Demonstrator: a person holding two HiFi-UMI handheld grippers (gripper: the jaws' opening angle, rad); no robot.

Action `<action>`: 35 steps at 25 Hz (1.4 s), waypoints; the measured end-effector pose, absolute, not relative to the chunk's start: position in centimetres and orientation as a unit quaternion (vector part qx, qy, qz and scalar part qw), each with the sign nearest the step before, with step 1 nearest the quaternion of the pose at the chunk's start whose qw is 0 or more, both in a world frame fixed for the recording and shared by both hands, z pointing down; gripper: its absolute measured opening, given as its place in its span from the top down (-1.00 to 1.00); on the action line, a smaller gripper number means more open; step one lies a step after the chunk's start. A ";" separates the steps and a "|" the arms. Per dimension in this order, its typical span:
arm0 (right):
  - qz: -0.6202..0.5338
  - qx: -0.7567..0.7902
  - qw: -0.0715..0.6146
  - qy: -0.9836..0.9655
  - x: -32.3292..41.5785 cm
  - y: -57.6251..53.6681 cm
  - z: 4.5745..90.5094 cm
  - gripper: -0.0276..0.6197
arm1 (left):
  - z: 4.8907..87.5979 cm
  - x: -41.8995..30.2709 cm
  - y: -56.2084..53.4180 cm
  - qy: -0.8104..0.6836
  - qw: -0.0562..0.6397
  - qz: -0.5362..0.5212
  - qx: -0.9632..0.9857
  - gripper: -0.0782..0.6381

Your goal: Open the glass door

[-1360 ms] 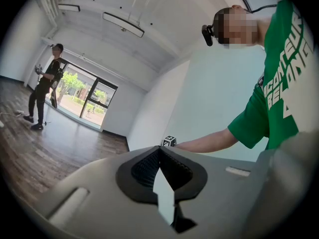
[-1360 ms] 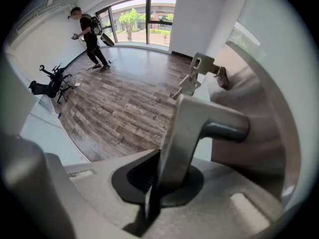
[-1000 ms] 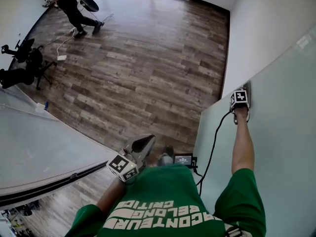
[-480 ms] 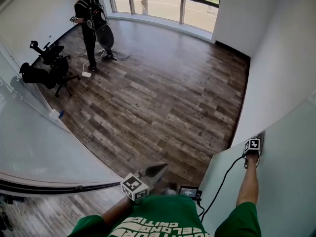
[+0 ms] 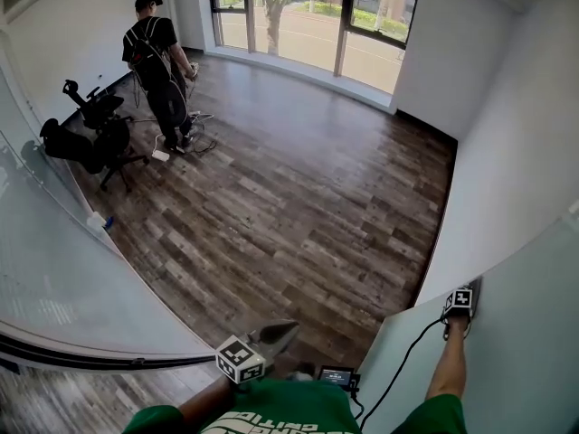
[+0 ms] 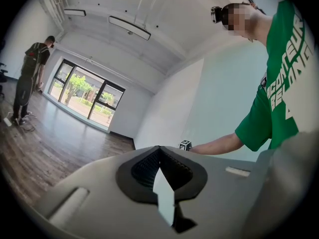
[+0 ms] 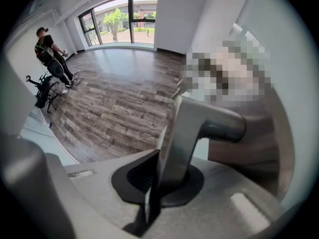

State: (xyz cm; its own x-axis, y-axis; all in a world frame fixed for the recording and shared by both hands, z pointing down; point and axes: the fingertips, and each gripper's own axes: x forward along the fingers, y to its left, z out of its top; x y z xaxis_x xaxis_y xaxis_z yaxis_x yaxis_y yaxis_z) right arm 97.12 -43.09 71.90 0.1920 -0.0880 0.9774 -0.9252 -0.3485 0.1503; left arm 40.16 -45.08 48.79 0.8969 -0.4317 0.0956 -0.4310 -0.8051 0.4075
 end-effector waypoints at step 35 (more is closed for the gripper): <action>-0.070 0.721 0.080 -0.685 62.7 -42.8 39.6 0.94 | 46.9 27.0 -47.9 -0.253 0.193 -0.056 0.946 0.73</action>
